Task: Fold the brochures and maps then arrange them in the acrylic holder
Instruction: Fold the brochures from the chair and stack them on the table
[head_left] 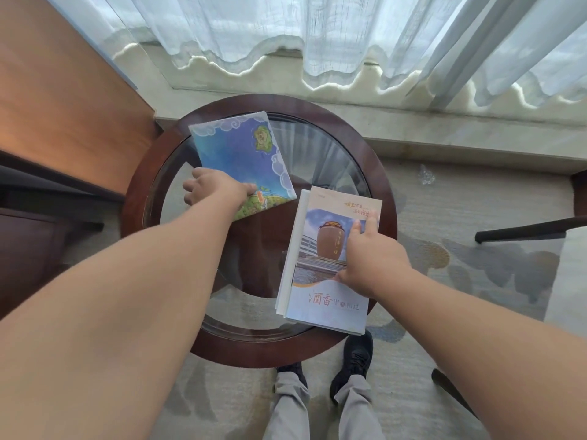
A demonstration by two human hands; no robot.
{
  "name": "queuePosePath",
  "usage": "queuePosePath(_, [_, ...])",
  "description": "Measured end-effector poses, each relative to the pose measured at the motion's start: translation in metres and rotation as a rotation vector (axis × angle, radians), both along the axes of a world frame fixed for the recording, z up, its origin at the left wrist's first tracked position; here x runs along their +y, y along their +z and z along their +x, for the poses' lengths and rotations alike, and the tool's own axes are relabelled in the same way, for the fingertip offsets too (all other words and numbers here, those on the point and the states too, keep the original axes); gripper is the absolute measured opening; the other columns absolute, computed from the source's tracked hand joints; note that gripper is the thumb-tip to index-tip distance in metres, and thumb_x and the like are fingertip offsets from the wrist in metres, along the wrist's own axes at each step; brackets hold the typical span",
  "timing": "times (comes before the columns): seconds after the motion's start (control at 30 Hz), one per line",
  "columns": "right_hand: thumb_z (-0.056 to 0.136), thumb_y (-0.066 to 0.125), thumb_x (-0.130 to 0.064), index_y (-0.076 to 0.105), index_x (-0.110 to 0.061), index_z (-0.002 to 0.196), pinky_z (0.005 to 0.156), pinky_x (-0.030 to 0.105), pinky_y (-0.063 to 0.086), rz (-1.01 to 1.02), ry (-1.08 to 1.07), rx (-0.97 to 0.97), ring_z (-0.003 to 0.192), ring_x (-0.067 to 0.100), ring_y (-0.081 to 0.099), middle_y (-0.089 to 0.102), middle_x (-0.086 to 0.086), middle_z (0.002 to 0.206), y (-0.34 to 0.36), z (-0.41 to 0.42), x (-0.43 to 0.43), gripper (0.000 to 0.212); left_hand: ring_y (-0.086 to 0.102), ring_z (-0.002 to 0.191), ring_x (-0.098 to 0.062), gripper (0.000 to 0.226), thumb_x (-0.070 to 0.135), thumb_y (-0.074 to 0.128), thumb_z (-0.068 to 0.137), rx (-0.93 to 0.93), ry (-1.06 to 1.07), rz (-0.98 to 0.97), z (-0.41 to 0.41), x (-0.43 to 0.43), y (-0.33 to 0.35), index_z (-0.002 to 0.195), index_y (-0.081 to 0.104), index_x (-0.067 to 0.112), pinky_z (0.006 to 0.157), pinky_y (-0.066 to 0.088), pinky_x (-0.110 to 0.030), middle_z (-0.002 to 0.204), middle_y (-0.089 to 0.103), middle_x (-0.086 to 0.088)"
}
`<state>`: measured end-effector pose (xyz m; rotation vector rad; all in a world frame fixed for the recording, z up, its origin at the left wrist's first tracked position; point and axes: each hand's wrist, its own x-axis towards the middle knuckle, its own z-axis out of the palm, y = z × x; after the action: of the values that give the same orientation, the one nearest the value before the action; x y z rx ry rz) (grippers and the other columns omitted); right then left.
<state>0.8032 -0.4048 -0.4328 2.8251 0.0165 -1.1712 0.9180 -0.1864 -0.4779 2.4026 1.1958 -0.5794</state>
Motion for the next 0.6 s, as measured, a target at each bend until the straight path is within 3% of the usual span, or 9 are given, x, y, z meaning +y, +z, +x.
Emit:
queuePosePath(0.17, [0.087, 0.063, -0.053, 0.002, -0.005, 0.155, 0.080, 0.037, 0.050, 0.019, -0.016, -0.015, 0.117, 0.034, 0.057, -0.009, 0.021, 0.161, -0.002, 0.000, 0.000, 0.103, 0.046, 0.121, -0.035, 0.076, 0.035, 0.083, 0.073, -0.115, 0.050, -0.037, -0.009, -0.006, -0.001, 0.128, 0.038, 0.011, 0.086, 0.043, -0.041, 0.135, 0.040, -0.014])
queuePosePath(0.27, [0.087, 0.062, -0.051, 0.001, -0.006, 0.155, 0.085, 0.038, 0.050, 0.034, -0.038, -0.008, 0.120, 0.034, 0.055, -0.010, 0.020, 0.161, -0.003, 0.001, -0.001, 0.102, 0.057, 0.100, -0.032, 0.039, 0.014, 0.060, 0.089, -0.285, 0.034, -0.113, -0.018, -0.002, -0.002, 0.119, 0.036, 0.013, 0.074, 0.042, -0.036, 0.124, 0.053, -0.011])
queuePosePath(0.33, [0.087, 0.062, -0.052, 0.001, -0.007, 0.155, 0.087, 0.039, 0.049, 0.042, -0.040, -0.010, 0.122, 0.034, 0.053, -0.009, 0.019, 0.161, -0.004, 0.000, -0.002, 0.102, 0.055, 0.083, -0.022, 0.022, 0.010, 0.045, 0.093, -0.452, 0.069, -0.213, -0.027, 0.002, 0.003, 0.112, 0.037, 0.019, 0.071, 0.040, -0.033, 0.111, 0.058, -0.004])
queuePosePath(0.4, [0.087, 0.062, -0.052, 0.002, -0.008, 0.155, 0.088, 0.040, 0.050, 0.052, -0.047, -0.008, 0.122, 0.034, 0.053, -0.009, 0.019, 0.161, -0.003, 0.000, -0.002, 0.101, 0.056, 0.081, -0.015, 0.021, 0.009, 0.039, 0.093, -0.629, 0.140, -0.291, -0.033, 0.004, 0.013, 0.106, 0.040, 0.025, 0.073, 0.046, -0.034, 0.103, 0.059, 0.002])
queuePosePath(0.5, [0.089, 0.059, -0.048, 0.007, -0.010, 0.155, 0.090, 0.043, 0.050, 0.098, -0.111, 0.016, 0.123, 0.035, 0.052, -0.007, 0.015, 0.162, -0.003, 0.003, -0.004, 0.092, 0.064, 0.096, -0.020, 0.025, 0.004, 0.040, 0.091, -0.798, 0.301, -0.509, -0.038, 0.002, 0.028, 0.101, 0.044, 0.027, 0.088, 0.055, -0.045, 0.101, 0.060, 0.006])
queuePosePath(0.6, [0.094, 0.048, -0.033, 0.032, -0.013, 0.146, 0.093, 0.040, 0.044, 0.327, -0.290, -0.074, 0.125, 0.031, 0.049, 0.015, 0.010, 0.160, -0.002, 0.004, -0.013, 0.059, 0.064, 0.095, -0.028, 0.030, -0.002, 0.042, 0.093, -0.690, 0.319, -0.809, -0.056, -0.009, 0.035, 0.094, 0.050, 0.027, 0.088, 0.054, -0.053, 0.106, 0.063, -0.008])
